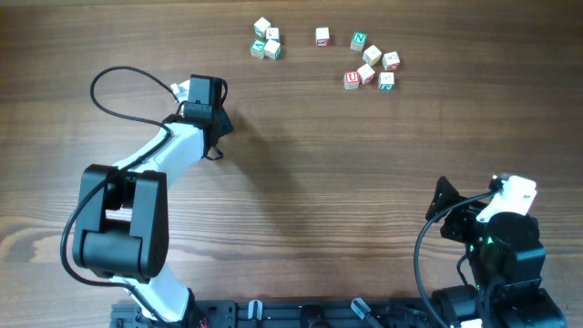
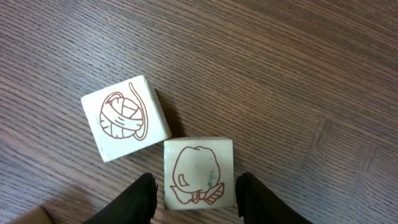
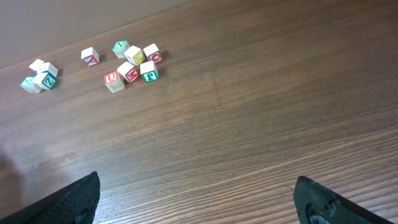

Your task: Form a circle

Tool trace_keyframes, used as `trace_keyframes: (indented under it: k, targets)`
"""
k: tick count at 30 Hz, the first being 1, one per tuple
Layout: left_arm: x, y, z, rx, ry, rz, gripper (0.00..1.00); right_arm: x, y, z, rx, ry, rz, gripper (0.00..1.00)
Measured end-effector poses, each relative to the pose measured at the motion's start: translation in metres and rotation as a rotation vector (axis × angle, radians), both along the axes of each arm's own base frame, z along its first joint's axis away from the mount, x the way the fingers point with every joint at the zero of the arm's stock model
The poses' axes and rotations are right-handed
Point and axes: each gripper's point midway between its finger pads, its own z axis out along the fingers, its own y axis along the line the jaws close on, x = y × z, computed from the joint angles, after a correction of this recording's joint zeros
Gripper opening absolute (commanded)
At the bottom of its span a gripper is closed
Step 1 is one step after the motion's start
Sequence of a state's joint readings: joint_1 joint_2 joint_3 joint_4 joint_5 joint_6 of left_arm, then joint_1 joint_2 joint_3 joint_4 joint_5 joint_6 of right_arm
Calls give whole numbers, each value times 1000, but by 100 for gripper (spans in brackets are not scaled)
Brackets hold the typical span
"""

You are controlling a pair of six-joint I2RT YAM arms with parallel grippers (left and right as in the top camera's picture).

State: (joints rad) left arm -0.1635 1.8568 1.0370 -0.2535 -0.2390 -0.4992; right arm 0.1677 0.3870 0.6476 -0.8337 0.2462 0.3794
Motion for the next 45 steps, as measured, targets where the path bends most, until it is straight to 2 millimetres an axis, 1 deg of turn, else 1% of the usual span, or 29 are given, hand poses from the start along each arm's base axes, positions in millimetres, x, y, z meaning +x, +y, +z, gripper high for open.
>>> trace_keyframes:
  k: [2, 5, 7, 12, 13, 16, 19, 21, 23, 25, 26, 28, 30, 33, 36, 38, 42, 45]
  targets:
    - [0, 0, 0, 0, 0, 0, 52, 0, 0, 0, 0, 0, 0, 100]
    - [0, 0, 0, -2, -1, 3, 57, 0, 0, 0, 0, 0, 0, 100]
    - [0, 0, 0, -2, -1, 3, 58, 0, 0, 0, 0, 0, 0, 100]
    - [0, 0, 2, -3, -5, 3, 58, 0, 0, 0, 0, 0, 0, 100]
    - [0, 0, 7, -5, -11, 3, 58, 0, 0, 0, 0, 0, 0, 100]
    - [2, -2, 28, -20, -54, -2, 59, 0, 0, 0, 0, 0, 0, 100]
    - [6, -4, 64, -38, -141, -6, 59, 0, 0, 0, 0, 0, 0, 100]
    - [14, -5, 81, -51, -205, -8, 64, 0, 0, 0, 0, 0, 0, 100]
    - [22, -7, 87, -59, -248, -9, 70, 0, 0, 0, 0, 0, 0, 100]
    - [32, -9, 96, -70, -303, -7, 91, 0, 0, 0, 0, 0, 0, 100]
    - [35, -9, 99, -71, -324, -11, 98, 0, 0, 0, 0, 0, 0, 100]
    - [42, -11, 106, -85, -362, -5, 100, 0, 0, 0, 0, 0, 0, 100]
    - [44, -12, 108, -89, -374, -9, 100, 0, 0, 0, 0, 0, 0, 100]
    - [43, -14, 106, -97, -366, -16, 100, 0, 0, 0, 0, 0, 0, 100]
    - [36, -20, 97, -127, -316, -44, 100, 0, 0, 0, 0, 0, 0, 100]
    - [34, -25, 95, -146, -305, -60, 100, 0, 0, 0, 0, 0, 0, 100]
    - [38, -29, 100, -166, -327, -75, 100, 0, 0, 0, 0, 0, 0, 100]
    - [30, -28, 92, -161, -273, -72, 100, 0, 0, 0, 0, 0, 0, 100]
